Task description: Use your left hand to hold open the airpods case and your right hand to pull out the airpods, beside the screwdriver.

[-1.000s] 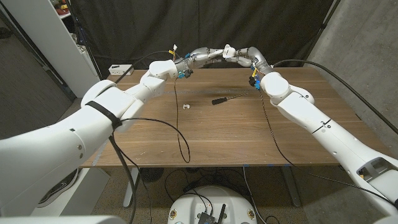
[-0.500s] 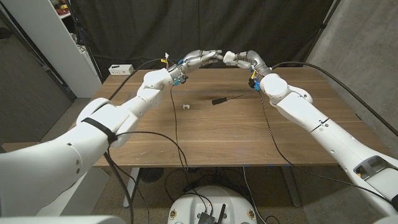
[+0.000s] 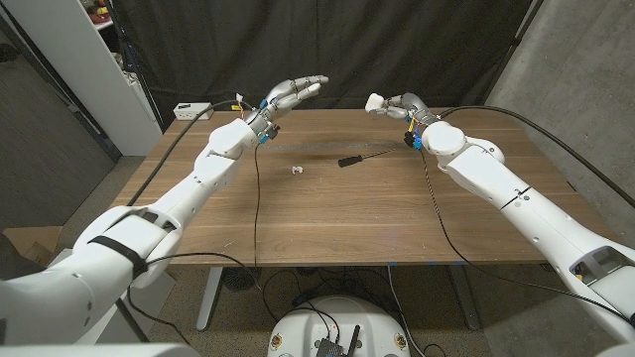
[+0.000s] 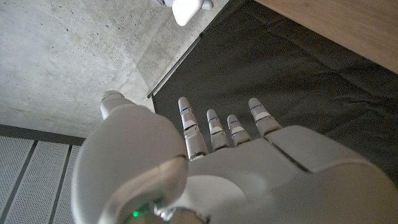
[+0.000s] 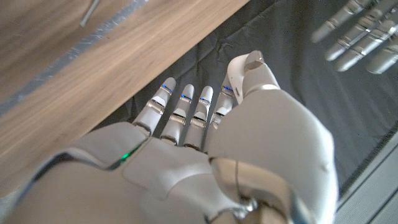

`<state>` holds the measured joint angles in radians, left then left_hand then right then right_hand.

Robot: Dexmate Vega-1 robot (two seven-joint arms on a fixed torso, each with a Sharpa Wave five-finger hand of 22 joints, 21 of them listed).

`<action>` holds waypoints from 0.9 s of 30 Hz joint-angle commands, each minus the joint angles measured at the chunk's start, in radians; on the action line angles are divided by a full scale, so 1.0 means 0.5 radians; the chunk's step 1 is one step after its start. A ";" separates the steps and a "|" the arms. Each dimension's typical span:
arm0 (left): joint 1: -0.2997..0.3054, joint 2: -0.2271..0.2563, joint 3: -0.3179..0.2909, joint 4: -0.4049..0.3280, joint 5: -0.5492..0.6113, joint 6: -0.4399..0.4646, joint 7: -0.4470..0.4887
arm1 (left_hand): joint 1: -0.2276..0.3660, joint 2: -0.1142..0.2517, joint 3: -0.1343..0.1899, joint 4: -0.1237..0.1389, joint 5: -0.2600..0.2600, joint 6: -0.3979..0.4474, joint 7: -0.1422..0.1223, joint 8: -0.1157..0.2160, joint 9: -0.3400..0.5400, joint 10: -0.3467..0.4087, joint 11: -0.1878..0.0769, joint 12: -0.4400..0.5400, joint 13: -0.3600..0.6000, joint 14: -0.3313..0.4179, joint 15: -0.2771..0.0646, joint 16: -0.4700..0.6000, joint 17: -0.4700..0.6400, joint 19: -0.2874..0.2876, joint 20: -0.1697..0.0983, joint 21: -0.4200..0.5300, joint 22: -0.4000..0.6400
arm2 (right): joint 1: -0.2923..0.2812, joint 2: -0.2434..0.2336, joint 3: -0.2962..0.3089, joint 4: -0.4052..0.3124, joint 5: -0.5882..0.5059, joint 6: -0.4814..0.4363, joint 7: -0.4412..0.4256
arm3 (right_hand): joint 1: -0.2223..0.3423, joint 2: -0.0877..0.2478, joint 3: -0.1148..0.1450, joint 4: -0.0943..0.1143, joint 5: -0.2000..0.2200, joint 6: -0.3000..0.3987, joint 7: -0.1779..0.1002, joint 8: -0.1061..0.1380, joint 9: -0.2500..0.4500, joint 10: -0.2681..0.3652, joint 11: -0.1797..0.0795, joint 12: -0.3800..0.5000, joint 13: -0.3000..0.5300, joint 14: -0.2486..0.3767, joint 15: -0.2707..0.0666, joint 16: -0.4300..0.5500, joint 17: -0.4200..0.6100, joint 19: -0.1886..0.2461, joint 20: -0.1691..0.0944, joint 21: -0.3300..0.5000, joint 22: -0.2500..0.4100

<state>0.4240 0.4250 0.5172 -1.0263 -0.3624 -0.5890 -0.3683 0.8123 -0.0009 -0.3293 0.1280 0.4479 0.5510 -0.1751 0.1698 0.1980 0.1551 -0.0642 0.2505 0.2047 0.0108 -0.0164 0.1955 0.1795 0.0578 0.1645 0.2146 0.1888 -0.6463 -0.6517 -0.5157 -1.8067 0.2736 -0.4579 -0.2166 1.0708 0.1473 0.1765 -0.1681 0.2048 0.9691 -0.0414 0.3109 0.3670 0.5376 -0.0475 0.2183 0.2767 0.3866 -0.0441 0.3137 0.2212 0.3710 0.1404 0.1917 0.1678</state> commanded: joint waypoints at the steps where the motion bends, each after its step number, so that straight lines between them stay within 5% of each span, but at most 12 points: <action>1: 0.211 0.220 -0.038 -0.538 0.350 0.126 0.508 | -0.010 0.021 0.006 0.008 0.000 -0.083 -0.032 -0.003 0.005 -0.029 -0.006 -0.019 0.006 -0.032 -0.024 -0.020 0.001 -0.009 0.001 -0.007 0.000 | 0.006 -0.146 -0.046 -0.075 0.106 -0.321 0.115 | -0.056 0.059 0.068 0.112 0.010 0.007 -0.070 0.018 0.343 -0.071 0.016 -0.016 0.012 -0.051 -0.078 -0.019 0.021 -0.020 -0.012 -0.012 0.004; 10: 0.274 0.306 -0.029 -0.717 0.711 0.281 0.836 | -0.042 0.036 0.008 0.021 -0.022 -0.237 -0.073 -0.004 0.001 -0.097 -0.009 -0.048 0.007 -0.083 -0.029 -0.032 -0.001 -0.038 -0.016 -0.022 -0.005 | 0.050 -0.259 -0.165 -0.136 0.057 -0.497 0.195 | -0.154 0.093 0.099 0.191 0.030 -0.040 -0.119 0.036 0.402 -0.124 0.000 -0.020 0.023 -0.064 -0.087 -0.030 0.033 -0.035 -0.027 -0.010 0.004; 27: 0.284 0.382 -0.017 -0.784 0.964 0.396 1.064 | -0.053 0.059 0.019 0.023 -0.042 -0.266 -0.087 0.016 -0.002 -0.133 -0.018 -0.060 0.006 -0.130 -0.034 -0.039 -0.005 -0.069 -0.014 -0.034 -0.007 | 0.387 -0.372 -0.734 -0.214 -0.458 -0.932 0.496 | -0.176 0.049 0.146 0.180 0.050 0.003 -0.117 0.096 0.466 -0.118 -0.035 -0.002 0.034 -0.040 -0.160 -0.050 0.016 -0.011 -0.107 0.001 0.002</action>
<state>0.5603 0.5911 0.5031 -1.3902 0.0360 -0.4249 0.0858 0.7913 0.0201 -0.3209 0.1364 0.4286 0.4188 -0.2210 0.1703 0.1952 0.0909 -0.0713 0.2244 0.2048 -0.0397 -0.0339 0.1807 0.1767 0.0286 0.1534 0.2017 0.1859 -0.5462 -0.8085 -0.7235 -1.8927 0.1922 -0.7989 -0.0547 0.9821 0.1777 0.1623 -0.1539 0.2259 0.9328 -0.0776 0.3109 0.3685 0.4765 -0.0572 0.2100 0.2905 0.3610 -0.0428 0.2913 0.2274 0.3627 0.0960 0.1917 0.1679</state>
